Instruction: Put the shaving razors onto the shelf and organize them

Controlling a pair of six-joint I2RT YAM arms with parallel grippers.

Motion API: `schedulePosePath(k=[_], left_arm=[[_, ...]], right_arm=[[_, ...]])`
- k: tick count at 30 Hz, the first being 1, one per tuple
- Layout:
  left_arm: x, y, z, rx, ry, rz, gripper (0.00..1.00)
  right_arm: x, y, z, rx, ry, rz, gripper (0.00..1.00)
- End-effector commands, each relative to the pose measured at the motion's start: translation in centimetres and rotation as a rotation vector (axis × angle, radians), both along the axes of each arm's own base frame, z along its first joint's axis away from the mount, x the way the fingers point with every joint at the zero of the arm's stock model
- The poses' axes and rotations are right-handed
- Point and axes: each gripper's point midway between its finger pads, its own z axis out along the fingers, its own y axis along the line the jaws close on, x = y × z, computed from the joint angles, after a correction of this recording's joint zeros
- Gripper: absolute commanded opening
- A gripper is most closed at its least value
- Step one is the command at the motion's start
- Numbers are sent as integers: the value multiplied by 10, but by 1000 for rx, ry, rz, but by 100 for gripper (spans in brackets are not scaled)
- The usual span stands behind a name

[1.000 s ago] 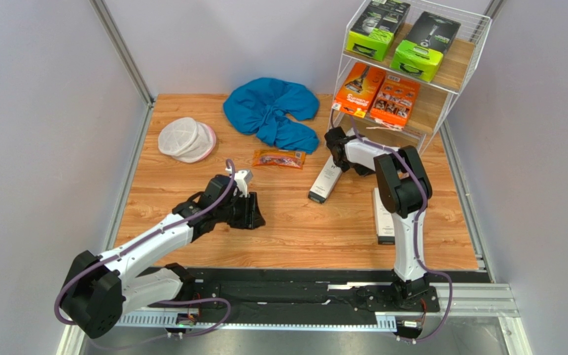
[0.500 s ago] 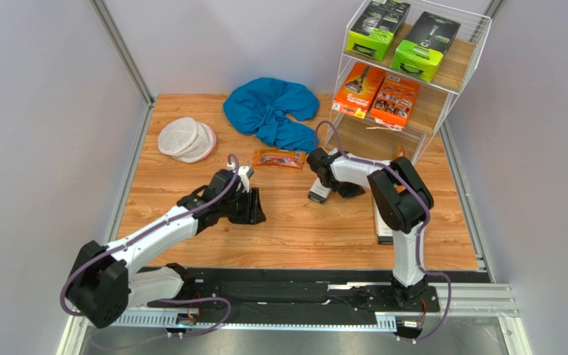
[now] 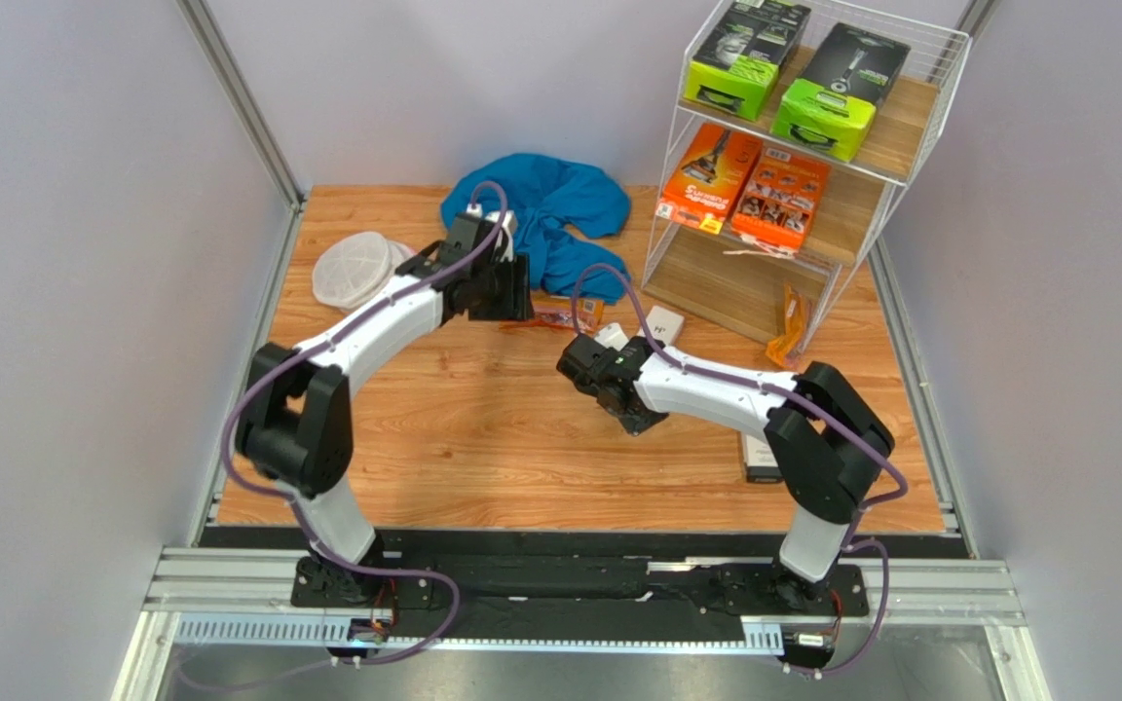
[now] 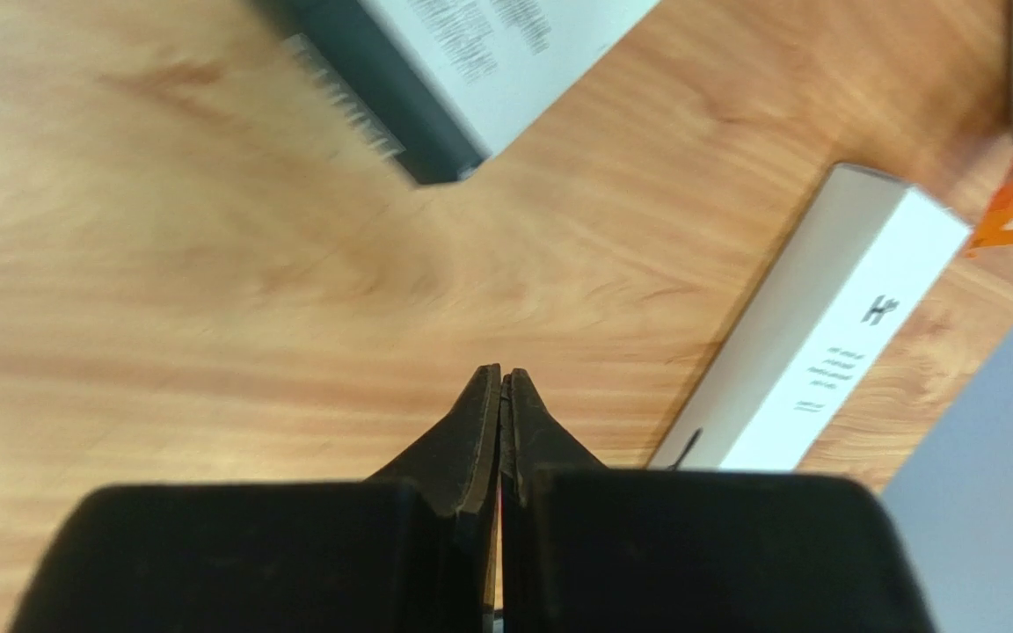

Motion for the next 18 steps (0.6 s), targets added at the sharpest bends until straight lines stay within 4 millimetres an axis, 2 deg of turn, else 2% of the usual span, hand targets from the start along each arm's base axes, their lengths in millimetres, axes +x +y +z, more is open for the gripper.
schedulePosePath(k=[1, 3, 4, 5, 6, 7, 8, 9, 10, 11, 12, 13, 15, 18], left_arm=[[39, -1, -9, 104, -21, -49, 60], [59, -9, -6, 111, -69, -80, 60], [69, -11, -21, 132, -69, -89, 60], [76, -13, -27, 138, -72, -94, 60], [88, -18, -21, 135, -94, -92, 60], [92, -19, -40, 154, -59, -91, 59], [97, -21, -43, 154, -55, -89, 59], [108, -27, -34, 139, -76, -82, 59], [111, -27, -46, 145, -48, -64, 59], [116, -31, -45, 134, -55, -65, 59], [123, -35, -40, 121, -73, -68, 59], [120, -36, -51, 129, -36, -73, 59], [125, -40, -49, 122, -31, -84, 59], [115, -37, -69, 147, 40, -99, 59]], right_arm=[[-22, 15, 14, 135, -2, -59, 0], [-30, 18, 21, 195, 4, -62, 0], [-36, 15, 19, 207, 10, -81, 0], [-42, 19, 20, 244, 26, -78, 0], [-43, 21, 28, 287, 10, -81, 0], [-47, 21, 29, 309, 10, -91, 0], [-54, 21, 27, 330, 28, -89, 0], [-56, 21, 35, 367, 13, -86, 0], [-59, 20, 37, 382, 11, -90, 1], [-65, 18, 35, 395, 23, -91, 1], [-67, 18, 42, 427, 9, -89, 1], [-68, 16, 44, 437, 6, -93, 1], [-75, 14, 48, 473, 2, -90, 1], [-80, 11, 54, 510, -4, -84, 2]])
